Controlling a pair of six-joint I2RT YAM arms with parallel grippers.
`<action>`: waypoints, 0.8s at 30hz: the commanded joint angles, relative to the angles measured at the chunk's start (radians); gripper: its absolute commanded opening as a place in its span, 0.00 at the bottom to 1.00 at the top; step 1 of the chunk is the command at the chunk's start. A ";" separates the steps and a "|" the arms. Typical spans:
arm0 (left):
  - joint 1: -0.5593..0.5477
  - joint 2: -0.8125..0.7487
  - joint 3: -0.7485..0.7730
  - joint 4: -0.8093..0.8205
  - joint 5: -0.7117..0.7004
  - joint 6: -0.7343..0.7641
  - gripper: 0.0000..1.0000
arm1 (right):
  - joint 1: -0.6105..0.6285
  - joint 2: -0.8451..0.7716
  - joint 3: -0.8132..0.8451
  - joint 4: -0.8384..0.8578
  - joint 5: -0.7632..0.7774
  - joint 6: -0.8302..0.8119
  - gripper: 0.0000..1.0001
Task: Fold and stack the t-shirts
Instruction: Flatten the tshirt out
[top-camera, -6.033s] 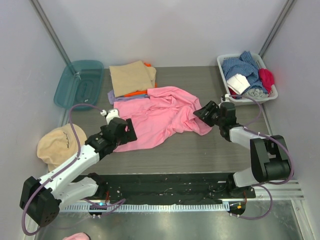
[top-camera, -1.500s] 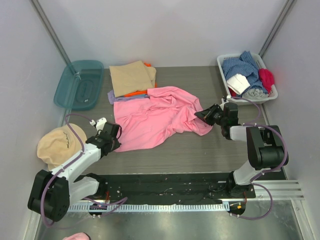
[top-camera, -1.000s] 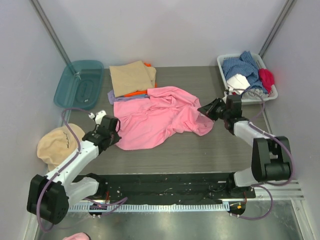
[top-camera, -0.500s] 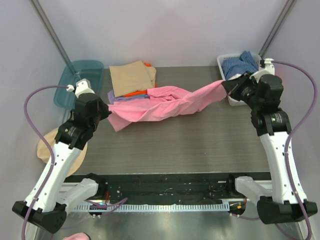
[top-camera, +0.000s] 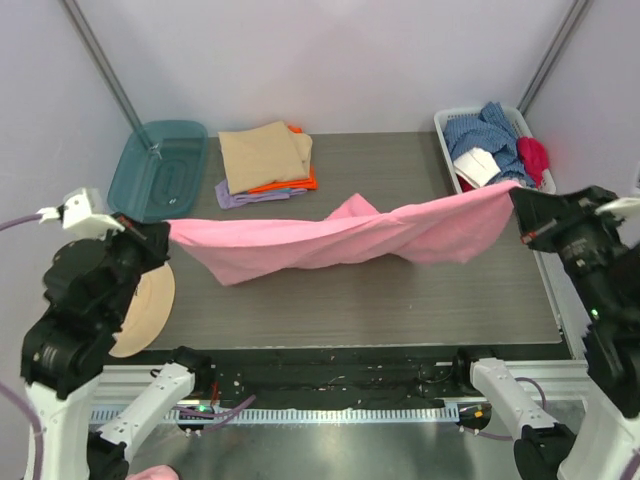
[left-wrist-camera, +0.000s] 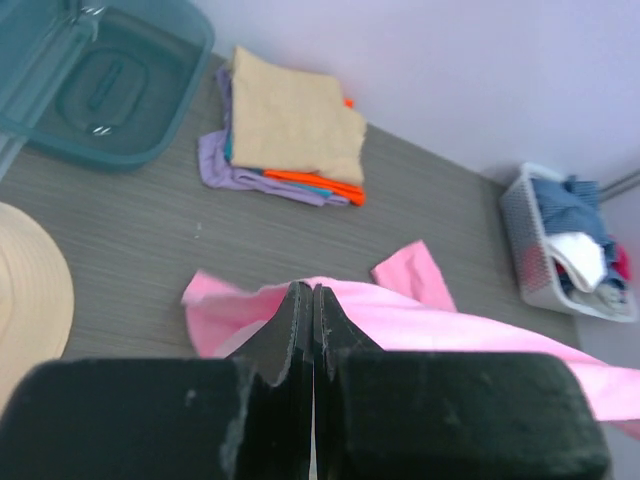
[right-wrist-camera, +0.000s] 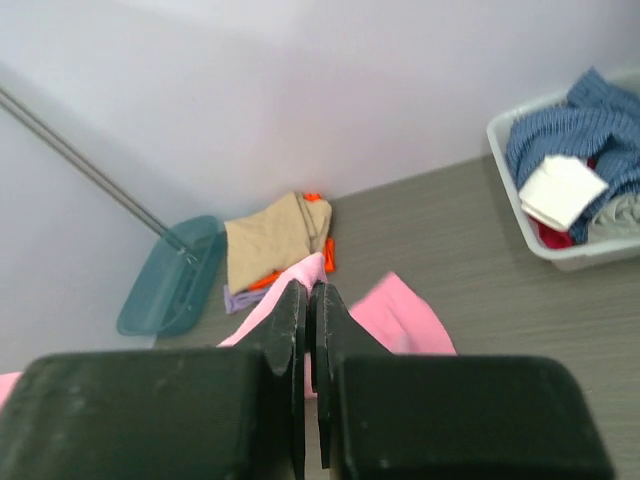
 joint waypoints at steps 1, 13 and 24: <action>0.006 -0.046 0.124 -0.074 0.101 0.033 0.00 | 0.001 0.023 0.270 -0.133 0.007 -0.042 0.01; 0.006 0.069 0.375 -0.091 0.086 0.115 0.00 | 0.003 0.028 0.279 -0.142 0.017 -0.037 0.01; 0.007 0.218 -0.047 0.264 0.155 0.132 0.00 | 0.003 0.014 -0.326 0.273 0.082 0.018 0.01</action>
